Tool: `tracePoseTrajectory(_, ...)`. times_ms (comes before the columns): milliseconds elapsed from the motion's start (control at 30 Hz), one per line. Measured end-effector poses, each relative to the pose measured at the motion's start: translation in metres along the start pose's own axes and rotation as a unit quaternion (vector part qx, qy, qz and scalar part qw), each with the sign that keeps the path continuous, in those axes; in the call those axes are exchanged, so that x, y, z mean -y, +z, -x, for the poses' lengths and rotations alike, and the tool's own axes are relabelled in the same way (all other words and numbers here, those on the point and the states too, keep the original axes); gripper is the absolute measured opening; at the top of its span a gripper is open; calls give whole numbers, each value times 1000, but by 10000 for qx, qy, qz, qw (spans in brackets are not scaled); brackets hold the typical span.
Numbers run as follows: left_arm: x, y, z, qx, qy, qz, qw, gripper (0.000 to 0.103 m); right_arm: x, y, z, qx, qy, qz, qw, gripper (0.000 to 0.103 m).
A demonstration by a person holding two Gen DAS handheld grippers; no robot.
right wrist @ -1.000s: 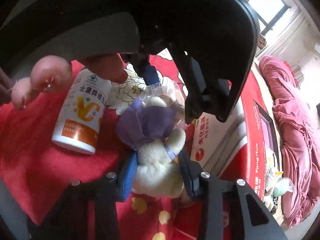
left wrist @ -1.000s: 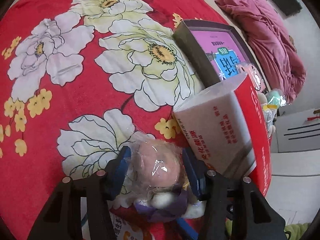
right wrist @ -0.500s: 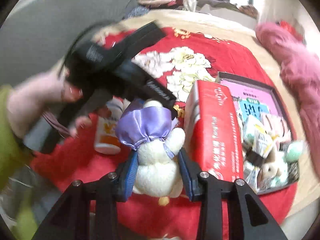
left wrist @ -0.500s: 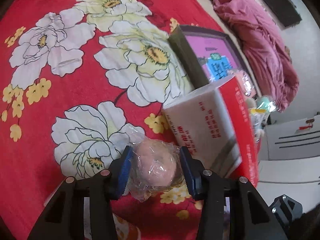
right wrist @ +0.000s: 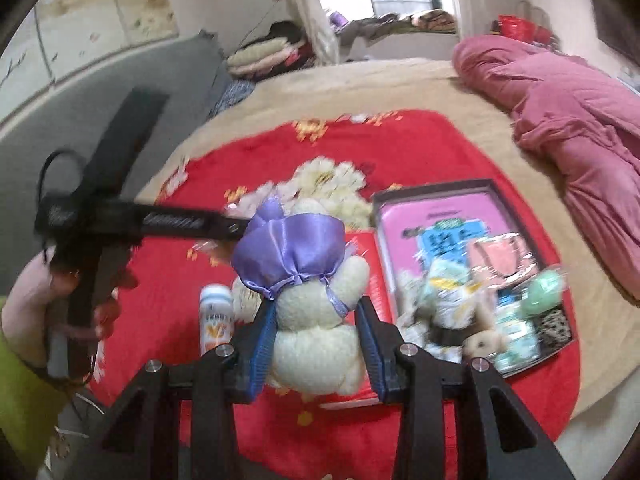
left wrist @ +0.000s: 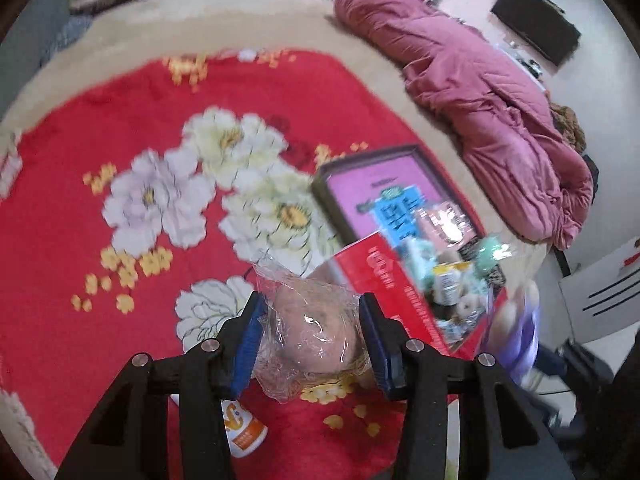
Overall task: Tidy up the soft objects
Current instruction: 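Carry the pink bagged ball and the purple-bow bunny over the tray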
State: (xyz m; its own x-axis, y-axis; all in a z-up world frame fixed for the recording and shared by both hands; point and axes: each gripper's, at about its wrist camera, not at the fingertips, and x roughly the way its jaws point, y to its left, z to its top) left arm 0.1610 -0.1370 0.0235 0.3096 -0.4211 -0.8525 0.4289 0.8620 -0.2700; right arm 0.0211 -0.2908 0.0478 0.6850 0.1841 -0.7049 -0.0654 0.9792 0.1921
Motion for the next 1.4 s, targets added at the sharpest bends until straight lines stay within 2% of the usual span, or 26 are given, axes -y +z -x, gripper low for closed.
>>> tracePoseTrajectory(233, 63, 8, 34, 422, 31, -454, 9981, 49, 52, 24, 46, 426, -294, -510, 9974, 40)
tracePoseTrajectory(367, 98, 9, 34, 494, 17, -689, 9964, 49, 80, 33, 66, 579, -580, -701, 9942, 40)
tracePoseTrajectory(567, 139, 5, 19, 460, 156, -928, 9945, 49, 109, 41, 79, 657, -691, -938, 9910, 40)
tracePoseTrajectory(900, 170, 0, -10, 408, 513, -1134, 9914, 49, 138, 39, 78, 679, -689, -1125, 9889, 40)
tracePoseTrajectory(1267, 180, 6, -46, 269, 471, -1077, 9927, 49, 163, 32, 50, 426, -692, -1297, 9882, 40)
tracePoseTrajectory(1400, 173, 8, -67, 80, 394, -929, 9949, 49, 171, 28, 37, 282, -691, -1372, 9877, 40)
